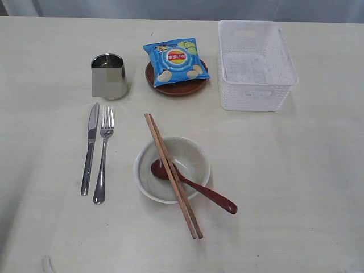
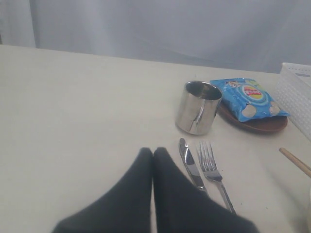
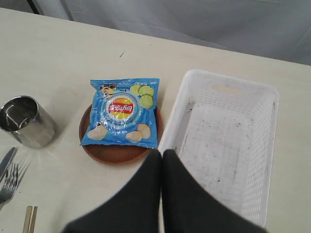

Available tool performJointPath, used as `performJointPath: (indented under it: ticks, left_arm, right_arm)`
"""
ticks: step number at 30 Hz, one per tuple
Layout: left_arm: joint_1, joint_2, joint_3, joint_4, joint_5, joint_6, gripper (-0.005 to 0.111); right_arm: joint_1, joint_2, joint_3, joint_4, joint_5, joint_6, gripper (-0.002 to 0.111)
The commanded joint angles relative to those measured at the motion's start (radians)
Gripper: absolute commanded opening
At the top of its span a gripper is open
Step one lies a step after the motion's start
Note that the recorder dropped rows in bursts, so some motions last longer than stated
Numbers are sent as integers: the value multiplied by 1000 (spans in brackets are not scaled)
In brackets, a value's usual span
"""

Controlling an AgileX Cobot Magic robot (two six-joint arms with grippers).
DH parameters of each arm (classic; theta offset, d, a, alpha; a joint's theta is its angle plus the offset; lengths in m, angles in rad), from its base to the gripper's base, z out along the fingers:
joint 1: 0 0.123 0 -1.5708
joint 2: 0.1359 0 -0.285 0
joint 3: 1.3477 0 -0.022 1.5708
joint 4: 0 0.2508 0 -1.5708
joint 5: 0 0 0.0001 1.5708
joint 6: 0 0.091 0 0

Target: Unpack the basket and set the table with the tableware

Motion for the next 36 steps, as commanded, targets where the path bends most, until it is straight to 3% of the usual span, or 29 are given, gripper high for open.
performJointPath:
  ticks: [1,16,25,29,32,36]
  left_arm:
    - [1,-4,3,-3,-11,1,0]
    - [1,-4,3,-3,-11,1,0]
    - [1,-4,3,-3,-11,1,0]
    - [1,-4,3,-3,-11,1,0]
    - [1,-4,3,-3,-11,1,0]
    - [1,-4,3,-3,-11,1,0]
  right_arm:
    - [-2,-1,3,-11,-9,-8,0]
    - [-2,-10,3,-11,-11,-5,0]
    - [-7,-177,63,-119,-62,-16,0]
    - [-120,-344,275,-132,-225,9,0]
    - [-304,-559,523,-132,-359,87,0]
    - [-384,-814,732,-176,-337,85,0]
